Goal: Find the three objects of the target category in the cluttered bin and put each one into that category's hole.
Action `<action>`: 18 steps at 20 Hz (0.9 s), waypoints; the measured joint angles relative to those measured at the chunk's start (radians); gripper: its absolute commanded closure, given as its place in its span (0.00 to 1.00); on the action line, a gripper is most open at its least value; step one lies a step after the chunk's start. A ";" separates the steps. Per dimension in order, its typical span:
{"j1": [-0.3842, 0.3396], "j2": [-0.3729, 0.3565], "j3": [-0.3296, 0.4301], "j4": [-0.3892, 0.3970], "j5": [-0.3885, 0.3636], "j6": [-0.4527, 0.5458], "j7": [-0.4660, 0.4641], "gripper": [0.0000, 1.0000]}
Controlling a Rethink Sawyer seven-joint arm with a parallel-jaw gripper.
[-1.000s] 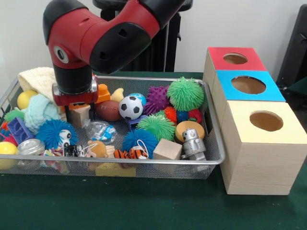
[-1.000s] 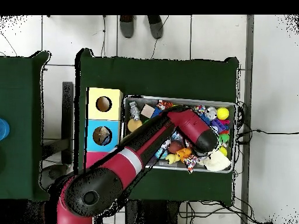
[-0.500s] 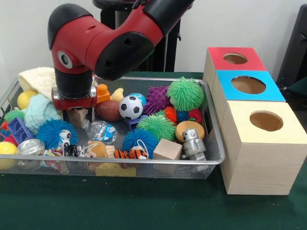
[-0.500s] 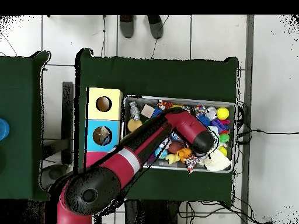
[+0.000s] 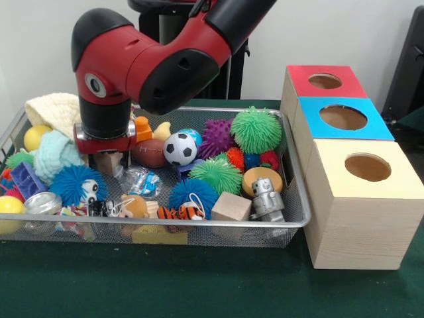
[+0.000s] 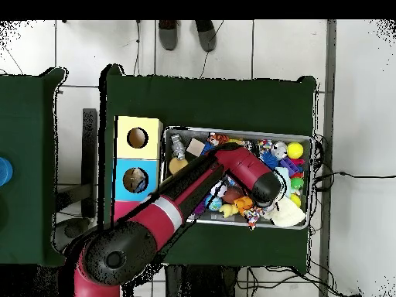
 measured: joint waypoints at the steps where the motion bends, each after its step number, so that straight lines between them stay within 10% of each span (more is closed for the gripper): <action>1: 0.000 0.000 0.000 0.000 0.000 0.000 0.000 0.00; 11: 0.000 -0.034 0.001 0.001 -0.020 0.012 -0.019 0.00; 18: -0.002 -0.103 0.001 0.001 -0.064 0.012 -0.208 0.00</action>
